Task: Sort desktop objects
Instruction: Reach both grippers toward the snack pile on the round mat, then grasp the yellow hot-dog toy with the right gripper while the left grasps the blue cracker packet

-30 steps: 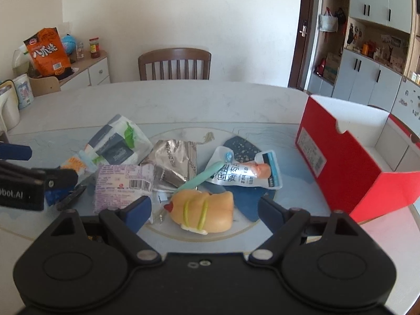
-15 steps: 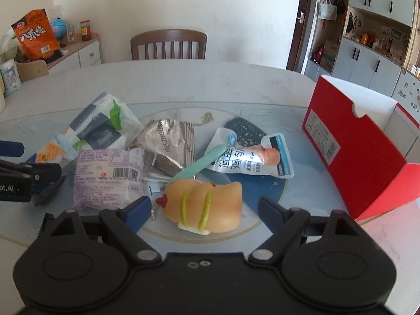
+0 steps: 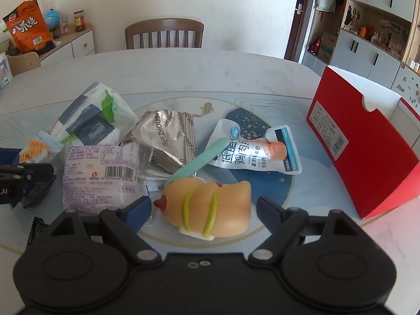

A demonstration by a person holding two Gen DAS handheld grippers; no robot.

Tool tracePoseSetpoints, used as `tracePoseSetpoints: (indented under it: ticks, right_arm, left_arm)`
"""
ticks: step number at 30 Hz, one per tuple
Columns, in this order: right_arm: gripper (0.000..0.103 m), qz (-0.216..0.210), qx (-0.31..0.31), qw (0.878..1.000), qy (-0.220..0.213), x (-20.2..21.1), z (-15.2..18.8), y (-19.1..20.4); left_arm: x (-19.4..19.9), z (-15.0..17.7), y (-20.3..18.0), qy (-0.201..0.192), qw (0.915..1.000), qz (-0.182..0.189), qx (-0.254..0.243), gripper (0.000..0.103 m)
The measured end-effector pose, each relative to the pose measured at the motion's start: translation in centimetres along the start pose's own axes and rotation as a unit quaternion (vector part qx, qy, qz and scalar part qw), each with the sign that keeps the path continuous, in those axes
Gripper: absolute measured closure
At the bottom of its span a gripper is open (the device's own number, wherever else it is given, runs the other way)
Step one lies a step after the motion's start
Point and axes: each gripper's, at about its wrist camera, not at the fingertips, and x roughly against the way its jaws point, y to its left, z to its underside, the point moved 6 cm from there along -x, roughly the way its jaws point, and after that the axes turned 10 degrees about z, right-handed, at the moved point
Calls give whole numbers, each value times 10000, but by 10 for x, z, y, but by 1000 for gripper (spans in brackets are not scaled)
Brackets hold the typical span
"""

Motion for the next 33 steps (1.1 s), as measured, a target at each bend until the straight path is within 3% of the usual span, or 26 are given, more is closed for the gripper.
tracePoseSetpoints:
  ticks: [5,11,33]
  right_arm:
    - [26,-36,-22,10000,30,0,-1,0]
    - [29,6,-6,10000,57,3,-3,2]
    - [32,335,-494,9980,-213,51,-15,-35]
  left_arm:
    - [0,-1,1,-16,9999,102,18,66]
    - [1,-2,1,-28,9998,184,15,68]
    - [32,-19,-31,-304,9979,551,-165,68]
